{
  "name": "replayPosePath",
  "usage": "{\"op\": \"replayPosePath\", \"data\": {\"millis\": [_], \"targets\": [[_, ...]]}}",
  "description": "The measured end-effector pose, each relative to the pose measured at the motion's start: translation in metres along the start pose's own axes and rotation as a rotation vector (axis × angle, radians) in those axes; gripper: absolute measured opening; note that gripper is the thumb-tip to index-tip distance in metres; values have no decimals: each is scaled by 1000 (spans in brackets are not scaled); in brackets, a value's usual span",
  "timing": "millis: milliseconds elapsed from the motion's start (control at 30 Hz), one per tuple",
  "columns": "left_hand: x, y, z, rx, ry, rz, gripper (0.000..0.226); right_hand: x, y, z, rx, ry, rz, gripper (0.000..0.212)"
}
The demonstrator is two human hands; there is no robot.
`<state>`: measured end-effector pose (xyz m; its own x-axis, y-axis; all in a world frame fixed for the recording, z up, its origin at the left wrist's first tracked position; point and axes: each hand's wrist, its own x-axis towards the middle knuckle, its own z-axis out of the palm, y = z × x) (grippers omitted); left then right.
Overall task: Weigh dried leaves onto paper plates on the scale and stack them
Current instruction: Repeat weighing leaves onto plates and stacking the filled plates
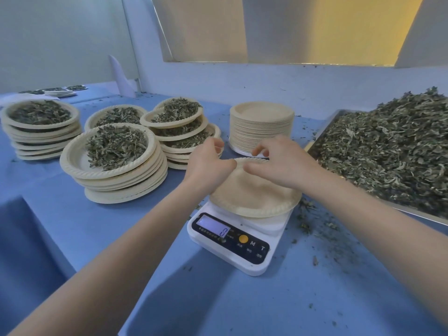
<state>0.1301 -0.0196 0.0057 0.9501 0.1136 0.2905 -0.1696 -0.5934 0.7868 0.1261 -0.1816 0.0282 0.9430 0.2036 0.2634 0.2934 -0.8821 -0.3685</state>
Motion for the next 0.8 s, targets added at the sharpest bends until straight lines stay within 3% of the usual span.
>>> {"op": "replayPosePath", "data": {"millis": [267,467,633,700,733,800], "targets": [[-6,14,3,101,30,160,51,-6,-1,-8,99,-80,-53,39],[8,57,24,230,23,349,47,-3,14,-26,77,23,-82,28],[22,109,79,267,-226,433,24,-11,65,-55,15,70,-55,21],[28,123,110,343,-378,450,29,-16,97,-66,-22,42,-9,24],[30,129,125,385,-459,447,34,-18,115,-71,-39,6,44,30],[38,139,152,521,-619,426,45,-22,150,-81,-110,-100,198,66]]}}
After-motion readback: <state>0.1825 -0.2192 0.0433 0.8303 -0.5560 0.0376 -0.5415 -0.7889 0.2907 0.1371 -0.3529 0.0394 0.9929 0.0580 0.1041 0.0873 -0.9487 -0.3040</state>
